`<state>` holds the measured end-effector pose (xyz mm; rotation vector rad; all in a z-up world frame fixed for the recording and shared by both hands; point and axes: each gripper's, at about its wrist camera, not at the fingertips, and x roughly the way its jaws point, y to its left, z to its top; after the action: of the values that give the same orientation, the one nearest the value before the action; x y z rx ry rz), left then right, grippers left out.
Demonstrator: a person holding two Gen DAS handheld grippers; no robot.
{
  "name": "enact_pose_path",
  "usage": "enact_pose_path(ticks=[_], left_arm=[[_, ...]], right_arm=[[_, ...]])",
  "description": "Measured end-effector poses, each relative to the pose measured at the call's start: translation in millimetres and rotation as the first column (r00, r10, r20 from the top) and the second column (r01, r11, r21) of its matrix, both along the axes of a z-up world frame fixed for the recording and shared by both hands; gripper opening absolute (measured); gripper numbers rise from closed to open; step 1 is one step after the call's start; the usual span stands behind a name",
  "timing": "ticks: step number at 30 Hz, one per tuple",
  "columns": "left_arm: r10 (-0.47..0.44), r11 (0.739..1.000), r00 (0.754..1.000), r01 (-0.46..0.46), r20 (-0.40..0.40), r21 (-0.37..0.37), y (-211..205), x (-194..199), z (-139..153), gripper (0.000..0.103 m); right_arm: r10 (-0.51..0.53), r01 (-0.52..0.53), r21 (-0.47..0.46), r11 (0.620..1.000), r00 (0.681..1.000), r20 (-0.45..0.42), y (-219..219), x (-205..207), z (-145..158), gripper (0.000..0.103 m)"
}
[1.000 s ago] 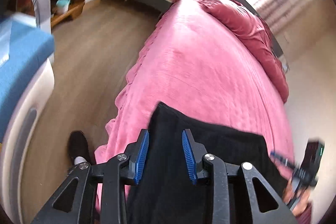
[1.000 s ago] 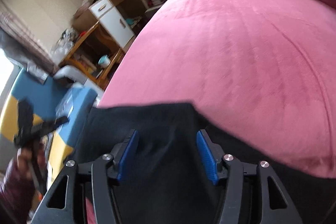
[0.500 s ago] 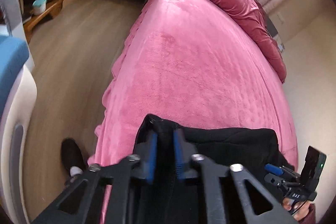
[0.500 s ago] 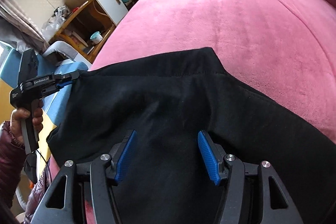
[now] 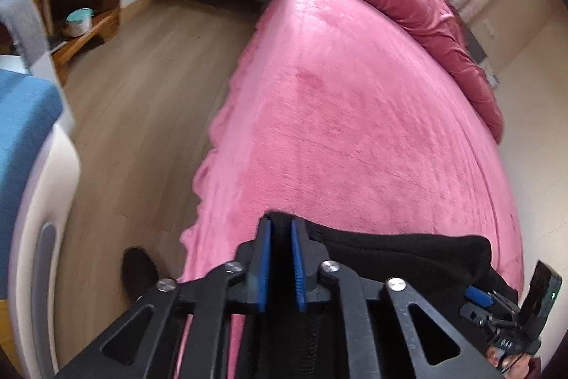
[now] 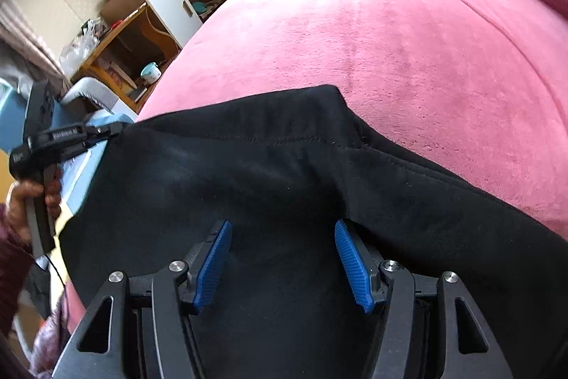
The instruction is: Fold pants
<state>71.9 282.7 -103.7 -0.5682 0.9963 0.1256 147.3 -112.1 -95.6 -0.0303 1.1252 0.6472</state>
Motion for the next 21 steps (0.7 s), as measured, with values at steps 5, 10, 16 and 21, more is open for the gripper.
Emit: enact_pose_path(ticks=[5, 10, 16, 21], left_arm=[[0.09, 0.996, 0.995, -0.09, 0.032, -0.004, 14.3, -29.9, 26.6, 0.025], [0.049, 0.999, 0.994, -0.051, 0.095, 0.017, -11.3, -68.3, 52.7, 0.025], [-0.138, 0.99, 0.988, 0.135, 0.064, 0.05, -85.9, -96.9, 42.1, 0.025], [-0.164, 0.977, 0.986, 0.166, -0.021, 0.133, -113.4, -107.3, 19.2, 0.025]], right_arm=[[0.003, -0.003, 0.011, 1.0, 1.0, -0.002, 7.3, 1.4, 2.1, 0.072], [-0.02, 0.02, 0.02, 1.0, 1.0, 0.0, 5.0, -1.8, 8.1, 0.072], [-0.121, 0.121, 0.069, 0.99, 0.993, 0.0, -34.3, -12.4, 22.3, 0.073], [-0.247, 0.248, 0.093, 0.964, 0.969, -0.02, -96.6, -26.3, 27.5, 0.072]])
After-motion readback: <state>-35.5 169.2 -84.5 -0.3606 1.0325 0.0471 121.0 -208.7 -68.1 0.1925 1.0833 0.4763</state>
